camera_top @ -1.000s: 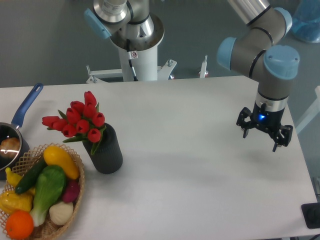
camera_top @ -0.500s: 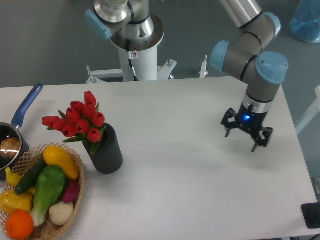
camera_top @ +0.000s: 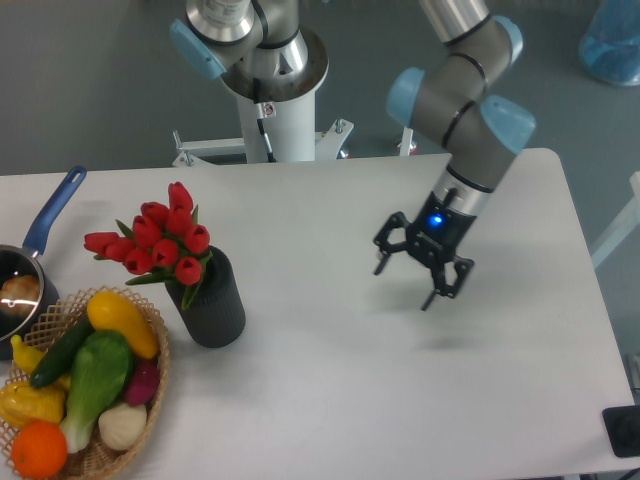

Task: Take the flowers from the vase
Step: 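Move the open gripper toward the red tulips in the black vase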

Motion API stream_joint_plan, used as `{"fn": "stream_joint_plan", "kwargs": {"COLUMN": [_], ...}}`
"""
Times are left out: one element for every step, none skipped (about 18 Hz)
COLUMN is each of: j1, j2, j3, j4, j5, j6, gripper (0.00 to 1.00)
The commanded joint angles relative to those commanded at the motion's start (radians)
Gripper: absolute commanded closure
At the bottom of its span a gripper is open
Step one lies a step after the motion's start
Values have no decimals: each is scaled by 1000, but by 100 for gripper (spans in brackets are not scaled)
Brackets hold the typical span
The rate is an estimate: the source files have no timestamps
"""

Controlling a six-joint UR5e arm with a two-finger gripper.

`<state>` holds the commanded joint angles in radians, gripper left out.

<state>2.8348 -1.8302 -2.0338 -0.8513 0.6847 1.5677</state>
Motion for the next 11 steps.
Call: {"fn": "stream_joint_plan", "kwargs": {"j1": [0, -3, -14, -24, -38, -55, -78, -99, -112, -127, -141], "j2": [17, 28, 32, 34, 34, 40, 48, 51, 61, 75, 92], "j3": [-26, -48, -63, -80, -89, -97, -101, -102, -103, -103, -111], "j4": [-2, -2, -6, -6, -6, -6, -6, -6, -6, -8, -11], "j5": [-58, -101, -138, -175, -201, -209, -211, -212, -217, -232, -253], "j6": [0, 0, 0, 0, 0, 0, 2, -2, -5, -11, -21], "gripper": [0, 0, 0, 0, 0, 0, 0, 0, 0, 0, 0]}}
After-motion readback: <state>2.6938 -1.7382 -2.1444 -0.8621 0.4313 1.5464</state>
